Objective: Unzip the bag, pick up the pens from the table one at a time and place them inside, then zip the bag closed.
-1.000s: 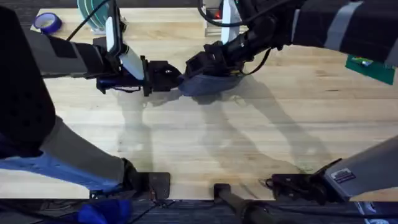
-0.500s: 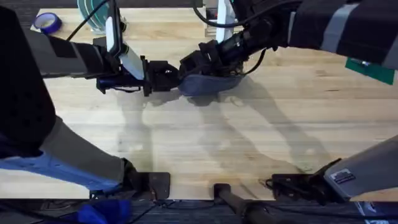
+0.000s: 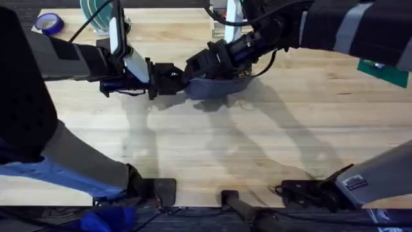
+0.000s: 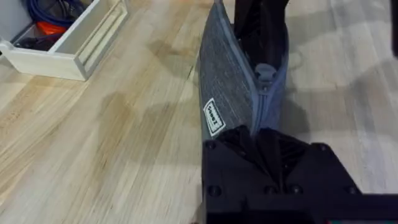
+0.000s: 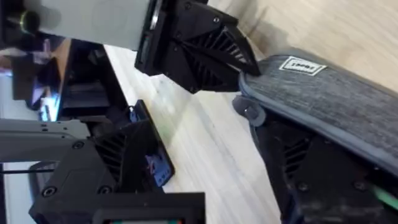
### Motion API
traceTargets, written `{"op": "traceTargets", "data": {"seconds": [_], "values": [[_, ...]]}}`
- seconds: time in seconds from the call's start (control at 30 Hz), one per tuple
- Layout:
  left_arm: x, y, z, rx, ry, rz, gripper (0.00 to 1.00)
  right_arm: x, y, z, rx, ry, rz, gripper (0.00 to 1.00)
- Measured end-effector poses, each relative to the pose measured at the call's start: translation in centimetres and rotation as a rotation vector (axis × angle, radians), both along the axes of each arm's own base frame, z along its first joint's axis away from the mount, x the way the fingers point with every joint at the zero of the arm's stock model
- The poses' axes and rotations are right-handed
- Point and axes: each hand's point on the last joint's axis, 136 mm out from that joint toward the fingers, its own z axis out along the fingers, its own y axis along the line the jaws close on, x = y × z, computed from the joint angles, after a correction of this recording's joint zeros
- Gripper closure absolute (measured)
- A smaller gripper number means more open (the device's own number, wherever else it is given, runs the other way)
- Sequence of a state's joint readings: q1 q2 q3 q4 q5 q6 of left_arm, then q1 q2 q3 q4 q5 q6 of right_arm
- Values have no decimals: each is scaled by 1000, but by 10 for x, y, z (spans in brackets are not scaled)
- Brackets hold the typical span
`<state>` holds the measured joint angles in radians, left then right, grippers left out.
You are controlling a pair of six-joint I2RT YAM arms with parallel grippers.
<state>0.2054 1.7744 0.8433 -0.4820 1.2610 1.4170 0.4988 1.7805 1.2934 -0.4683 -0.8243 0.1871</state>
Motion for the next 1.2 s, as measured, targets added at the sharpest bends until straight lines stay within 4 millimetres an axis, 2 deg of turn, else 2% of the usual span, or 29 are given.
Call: {"op": "traceTargets", "data": {"seconds": [0.43,0.57,1.1,1.2], "values": [[0,0,0,-3,1,0,959,-3,-3,14,90,51,28,28],[0,0,0,0,0,0,959,-6,-3,23,146,72,49,35],[0,0,0,0,0,0,959,-18,4,50,294,101,137,35],[0,0,0,0,0,0,959,-19,4,53,303,101,144,9]]}}
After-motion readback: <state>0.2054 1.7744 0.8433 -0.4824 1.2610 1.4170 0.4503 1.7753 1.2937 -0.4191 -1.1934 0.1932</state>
